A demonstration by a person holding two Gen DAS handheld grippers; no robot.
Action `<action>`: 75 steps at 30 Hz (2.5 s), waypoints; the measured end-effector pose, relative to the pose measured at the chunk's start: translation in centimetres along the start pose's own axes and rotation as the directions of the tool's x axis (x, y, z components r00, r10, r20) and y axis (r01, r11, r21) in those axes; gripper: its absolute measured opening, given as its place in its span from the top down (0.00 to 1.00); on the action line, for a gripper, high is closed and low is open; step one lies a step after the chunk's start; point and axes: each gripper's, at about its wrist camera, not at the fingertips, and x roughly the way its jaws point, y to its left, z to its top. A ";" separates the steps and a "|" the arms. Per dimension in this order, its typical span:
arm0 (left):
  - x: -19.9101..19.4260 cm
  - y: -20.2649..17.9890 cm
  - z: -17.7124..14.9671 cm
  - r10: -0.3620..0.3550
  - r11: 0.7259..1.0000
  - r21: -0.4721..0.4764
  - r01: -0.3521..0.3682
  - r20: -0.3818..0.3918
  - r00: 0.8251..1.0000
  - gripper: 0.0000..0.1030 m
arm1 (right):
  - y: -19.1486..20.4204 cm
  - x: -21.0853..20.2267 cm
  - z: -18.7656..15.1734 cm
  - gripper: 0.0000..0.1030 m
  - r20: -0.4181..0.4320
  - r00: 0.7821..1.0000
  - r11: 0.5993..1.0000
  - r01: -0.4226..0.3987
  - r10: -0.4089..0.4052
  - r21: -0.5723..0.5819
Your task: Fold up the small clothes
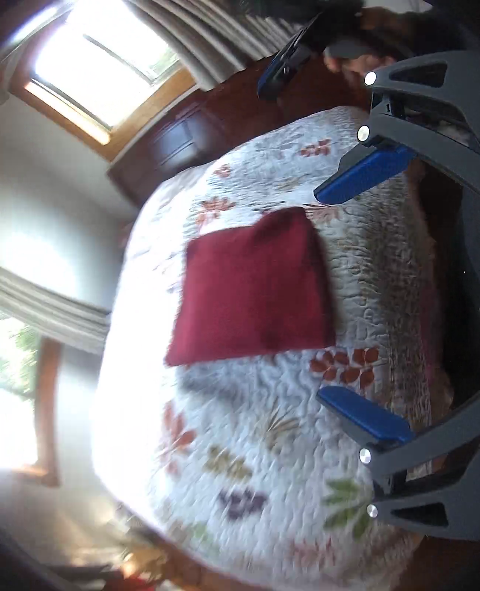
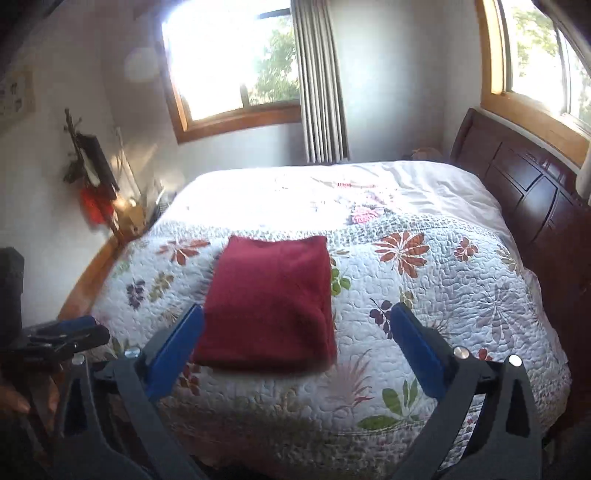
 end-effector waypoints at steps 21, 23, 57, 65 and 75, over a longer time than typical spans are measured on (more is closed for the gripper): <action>-5.1 -6.7 -1.8 0.035 0.999 0.015 -0.033 -0.103 0.994 0.04 | 4.7 -5.3 -1.6 0.03 -0.208 0.974 0.992 0.074 -0.093 -0.100; -5.1 -6.7 -1.9 0.035 0.999 0.020 -0.033 -0.104 0.994 0.04 | 4.8 -5.3 -1.8 0.03 -0.211 0.973 0.992 0.077 -0.097 -0.100; -4.7 -6.1 -1.5 0.019 0.999 0.036 -0.015 -0.120 0.993 0.04 | 5.9 -5.1 -1.5 0.03 -0.200 0.971 0.987 0.106 -0.129 -0.121; -4.7 -6.2 -1.2 0.017 0.999 0.040 -0.012 -0.118 0.993 0.04 | 5.9 -5.0 -1.3 0.03 -0.189 0.973 0.986 0.108 -0.131 -0.127; -4.8 -6.2 -0.7 0.021 0.999 0.046 -0.016 -0.117 0.993 0.04 | 6.0 -5.0 -1.2 0.03 -0.190 0.973 0.986 0.107 -0.130 -0.126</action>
